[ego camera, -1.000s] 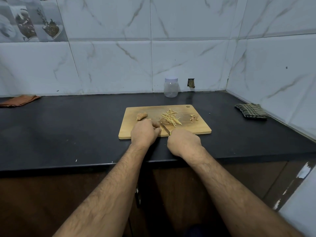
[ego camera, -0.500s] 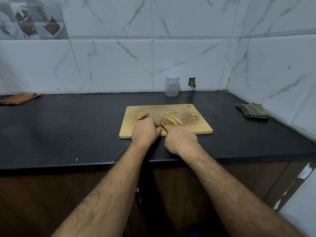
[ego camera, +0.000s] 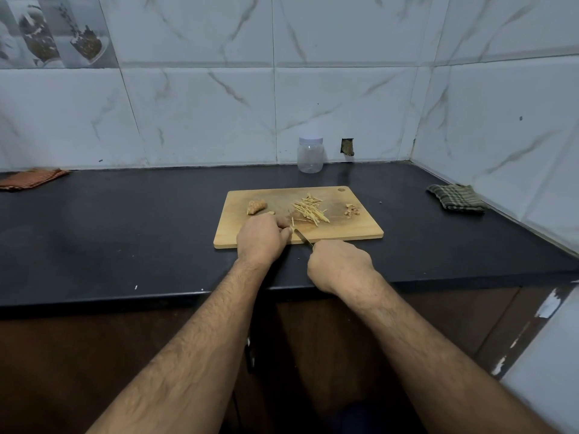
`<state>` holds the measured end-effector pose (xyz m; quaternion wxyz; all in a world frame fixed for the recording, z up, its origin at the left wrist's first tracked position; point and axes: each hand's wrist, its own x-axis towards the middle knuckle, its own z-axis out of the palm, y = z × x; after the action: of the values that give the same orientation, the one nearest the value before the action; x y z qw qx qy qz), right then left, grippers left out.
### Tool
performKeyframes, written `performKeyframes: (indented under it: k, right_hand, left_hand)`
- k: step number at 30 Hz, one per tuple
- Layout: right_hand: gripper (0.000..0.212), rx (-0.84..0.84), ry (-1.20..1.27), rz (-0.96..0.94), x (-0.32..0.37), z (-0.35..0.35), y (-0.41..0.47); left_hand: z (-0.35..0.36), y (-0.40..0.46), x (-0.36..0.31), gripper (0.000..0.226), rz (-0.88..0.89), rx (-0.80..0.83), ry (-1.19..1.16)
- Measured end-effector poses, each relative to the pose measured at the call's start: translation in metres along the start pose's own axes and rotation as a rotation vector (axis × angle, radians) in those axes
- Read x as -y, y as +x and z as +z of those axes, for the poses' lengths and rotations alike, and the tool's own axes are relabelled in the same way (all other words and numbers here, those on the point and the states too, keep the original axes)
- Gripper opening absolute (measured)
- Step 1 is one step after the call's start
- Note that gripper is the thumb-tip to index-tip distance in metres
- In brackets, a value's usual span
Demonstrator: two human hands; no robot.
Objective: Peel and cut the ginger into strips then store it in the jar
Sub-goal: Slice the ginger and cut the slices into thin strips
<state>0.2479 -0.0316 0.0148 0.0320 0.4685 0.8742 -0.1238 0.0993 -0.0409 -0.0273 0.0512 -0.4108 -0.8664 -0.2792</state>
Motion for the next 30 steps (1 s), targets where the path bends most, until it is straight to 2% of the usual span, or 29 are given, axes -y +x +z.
performKeyframes:
  k: [7, 15, 30]
  right_hand:
    - [0.029, -0.068, 0.032, -0.005, 0.003, -0.006, 0.010]
    - [0.029, -0.073, 0.059, -0.014, 0.013, -0.003, 0.016]
    - [0.027, -0.051, 0.017, -0.027, 0.023, -0.003, 0.020]
  left_hand:
    - [0.002, -0.002, 0.001, 0.015, -0.014, -0.038, -0.057]
    - [-0.002, -0.006, 0.001, 0.028, -0.009, -0.047, -0.097]
    - [0.002, -0.008, -0.002, 0.031, 0.047, -0.051, 0.065]
